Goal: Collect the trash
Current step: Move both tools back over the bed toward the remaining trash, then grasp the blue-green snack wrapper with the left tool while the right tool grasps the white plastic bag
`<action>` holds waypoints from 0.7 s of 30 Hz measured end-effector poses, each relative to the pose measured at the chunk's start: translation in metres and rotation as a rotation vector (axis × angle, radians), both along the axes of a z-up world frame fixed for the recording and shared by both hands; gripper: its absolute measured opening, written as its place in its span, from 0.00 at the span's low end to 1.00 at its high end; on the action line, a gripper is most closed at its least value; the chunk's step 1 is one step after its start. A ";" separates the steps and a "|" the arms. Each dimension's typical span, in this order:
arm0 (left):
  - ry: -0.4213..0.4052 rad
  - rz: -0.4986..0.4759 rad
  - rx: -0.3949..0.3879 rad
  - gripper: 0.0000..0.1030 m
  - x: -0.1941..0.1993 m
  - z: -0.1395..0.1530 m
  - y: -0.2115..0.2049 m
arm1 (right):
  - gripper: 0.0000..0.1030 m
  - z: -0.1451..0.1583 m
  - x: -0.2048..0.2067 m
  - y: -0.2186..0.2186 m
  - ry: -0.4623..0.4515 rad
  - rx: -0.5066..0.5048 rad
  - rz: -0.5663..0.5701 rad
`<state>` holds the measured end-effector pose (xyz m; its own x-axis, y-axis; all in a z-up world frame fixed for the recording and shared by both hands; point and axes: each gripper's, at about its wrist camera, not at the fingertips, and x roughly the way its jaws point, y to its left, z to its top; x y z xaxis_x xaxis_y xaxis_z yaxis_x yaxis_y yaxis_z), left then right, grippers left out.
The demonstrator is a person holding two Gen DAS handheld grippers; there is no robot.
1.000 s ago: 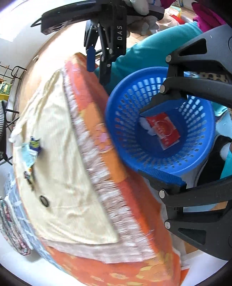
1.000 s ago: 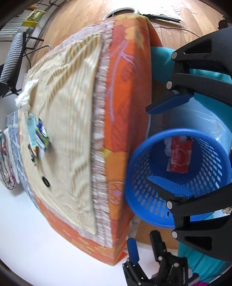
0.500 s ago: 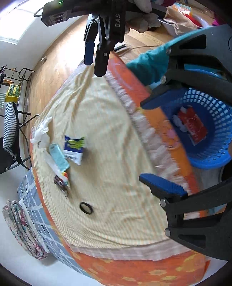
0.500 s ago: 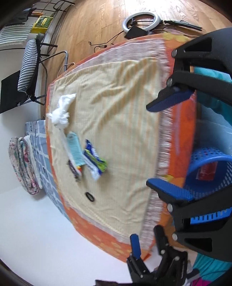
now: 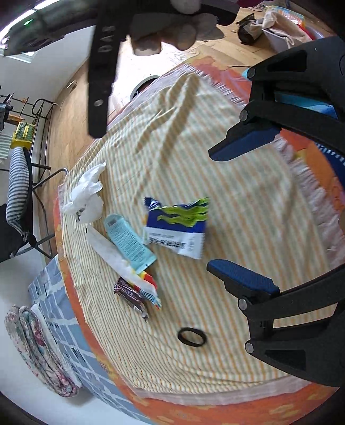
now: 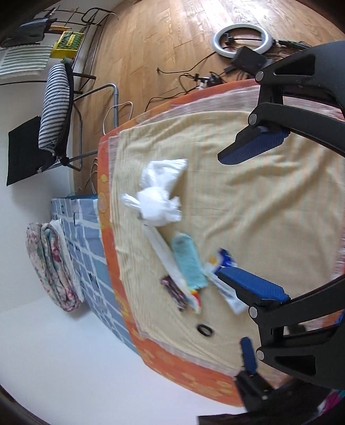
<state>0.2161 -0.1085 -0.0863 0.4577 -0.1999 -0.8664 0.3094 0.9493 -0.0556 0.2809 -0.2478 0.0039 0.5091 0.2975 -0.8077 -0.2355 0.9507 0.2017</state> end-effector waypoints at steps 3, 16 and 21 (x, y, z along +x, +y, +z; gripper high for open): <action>0.015 0.024 -0.019 0.77 0.017 -0.008 0.003 | 0.77 -0.006 0.026 0.001 0.011 0.004 -0.029; 0.053 0.045 -0.052 0.77 0.059 -0.036 0.002 | 0.77 -0.038 0.095 0.017 0.065 0.004 -0.062; 0.063 0.035 -0.033 0.69 0.066 -0.048 -0.005 | 0.77 -0.051 0.111 0.024 0.074 -0.031 -0.067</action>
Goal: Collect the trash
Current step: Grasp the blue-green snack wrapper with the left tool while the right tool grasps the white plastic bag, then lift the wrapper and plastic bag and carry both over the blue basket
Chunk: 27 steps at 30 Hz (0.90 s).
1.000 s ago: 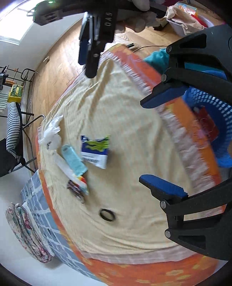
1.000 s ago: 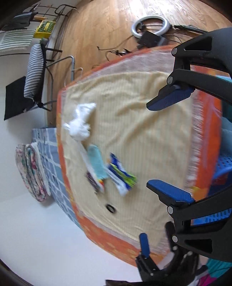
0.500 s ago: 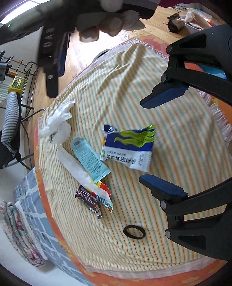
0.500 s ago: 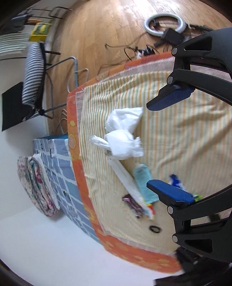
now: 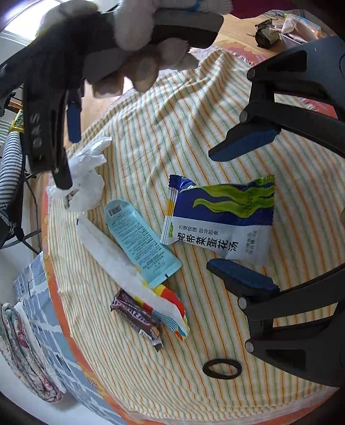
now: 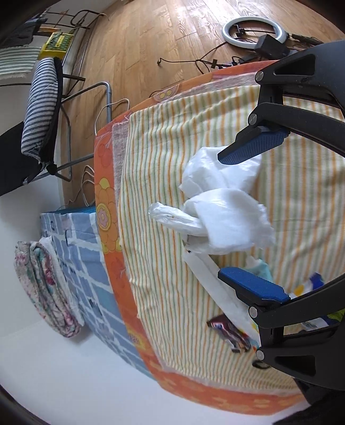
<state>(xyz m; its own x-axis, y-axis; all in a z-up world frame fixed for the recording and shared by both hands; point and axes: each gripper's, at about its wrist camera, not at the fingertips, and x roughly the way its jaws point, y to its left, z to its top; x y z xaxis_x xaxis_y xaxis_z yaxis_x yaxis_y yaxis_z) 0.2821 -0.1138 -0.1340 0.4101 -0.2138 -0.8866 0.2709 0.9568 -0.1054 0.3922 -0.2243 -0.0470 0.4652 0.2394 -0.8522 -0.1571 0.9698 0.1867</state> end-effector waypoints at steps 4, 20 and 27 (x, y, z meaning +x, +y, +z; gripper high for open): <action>0.028 0.014 -0.017 0.58 0.006 -0.008 0.002 | 0.77 -0.008 0.006 0.001 0.009 0.000 0.002; -0.002 0.026 -0.020 0.55 0.002 -0.004 0.003 | 0.50 -0.014 0.007 -0.003 0.028 0.031 -0.012; -0.017 0.028 -0.017 0.54 -0.006 0.005 0.005 | 0.40 -0.002 -0.003 -0.005 0.007 0.042 -0.006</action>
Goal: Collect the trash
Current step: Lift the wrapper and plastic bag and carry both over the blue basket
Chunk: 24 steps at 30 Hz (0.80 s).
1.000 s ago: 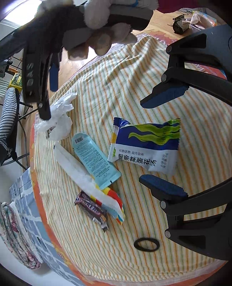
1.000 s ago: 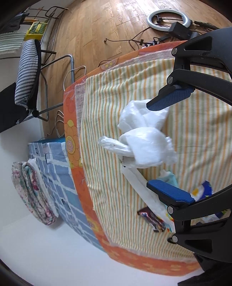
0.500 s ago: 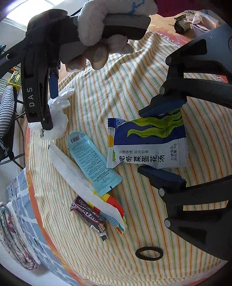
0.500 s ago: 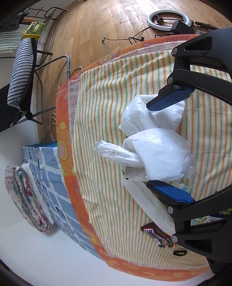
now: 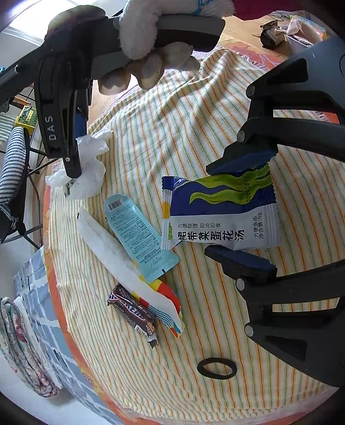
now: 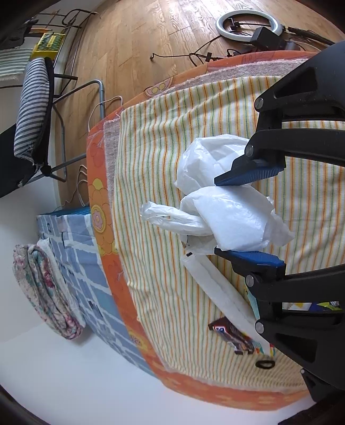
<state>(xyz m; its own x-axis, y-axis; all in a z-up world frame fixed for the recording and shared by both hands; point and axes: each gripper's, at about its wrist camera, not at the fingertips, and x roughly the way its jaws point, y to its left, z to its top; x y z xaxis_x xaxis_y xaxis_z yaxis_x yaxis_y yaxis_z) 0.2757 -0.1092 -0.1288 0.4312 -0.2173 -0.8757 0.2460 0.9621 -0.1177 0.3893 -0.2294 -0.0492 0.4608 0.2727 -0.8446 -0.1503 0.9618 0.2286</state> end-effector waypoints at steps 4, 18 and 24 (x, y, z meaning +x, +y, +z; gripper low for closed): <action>-0.010 0.005 -0.003 0.54 -0.005 0.007 0.002 | 0.39 0.011 -0.009 -0.002 -0.017 0.004 0.005; -0.057 0.012 0.012 0.54 -0.045 0.038 0.013 | 0.39 0.059 -0.070 -0.005 -0.087 0.014 0.067; -0.070 0.013 0.025 0.54 -0.077 0.050 0.023 | 0.39 0.077 -0.106 -0.006 -0.104 0.058 0.094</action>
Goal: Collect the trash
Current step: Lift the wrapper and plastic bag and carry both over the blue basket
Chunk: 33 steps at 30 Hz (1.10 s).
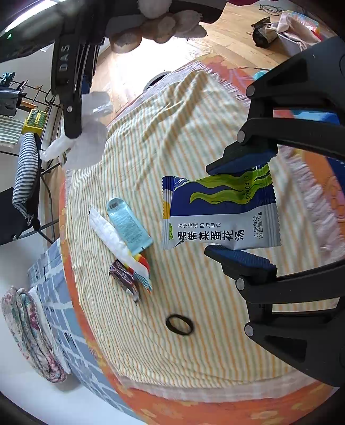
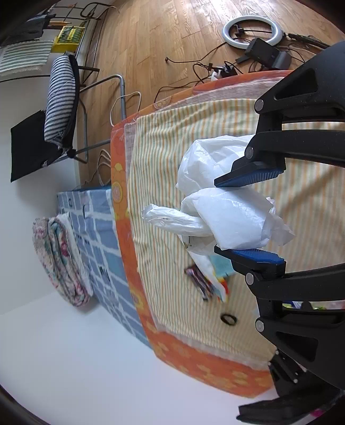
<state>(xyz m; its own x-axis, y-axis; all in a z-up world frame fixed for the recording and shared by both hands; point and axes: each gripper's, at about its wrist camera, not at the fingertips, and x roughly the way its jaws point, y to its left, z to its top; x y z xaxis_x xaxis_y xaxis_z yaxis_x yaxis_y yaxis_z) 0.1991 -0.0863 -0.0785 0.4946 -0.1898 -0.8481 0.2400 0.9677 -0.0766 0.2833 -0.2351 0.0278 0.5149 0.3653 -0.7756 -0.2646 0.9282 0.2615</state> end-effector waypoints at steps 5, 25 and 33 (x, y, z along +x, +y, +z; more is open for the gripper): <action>-0.010 0.008 0.007 0.54 -0.029 0.012 0.011 | 0.39 0.009 -0.033 0.008 -0.010 0.015 0.044; -0.014 0.010 0.022 0.54 -0.147 0.029 0.037 | 0.39 0.014 -0.179 0.043 -0.006 0.040 0.221; 0.034 0.018 0.029 0.54 -0.180 0.010 0.045 | 0.39 -0.004 -0.227 0.055 0.029 0.010 0.287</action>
<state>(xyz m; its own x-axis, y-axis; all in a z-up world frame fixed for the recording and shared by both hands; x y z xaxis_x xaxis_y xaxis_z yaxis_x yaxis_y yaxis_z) 0.0194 -0.0410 -0.0689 0.4688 -0.1566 -0.8693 0.2206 0.9737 -0.0565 0.0559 -0.1805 0.0233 0.3667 0.5008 -0.7840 -0.5086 0.8136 0.2818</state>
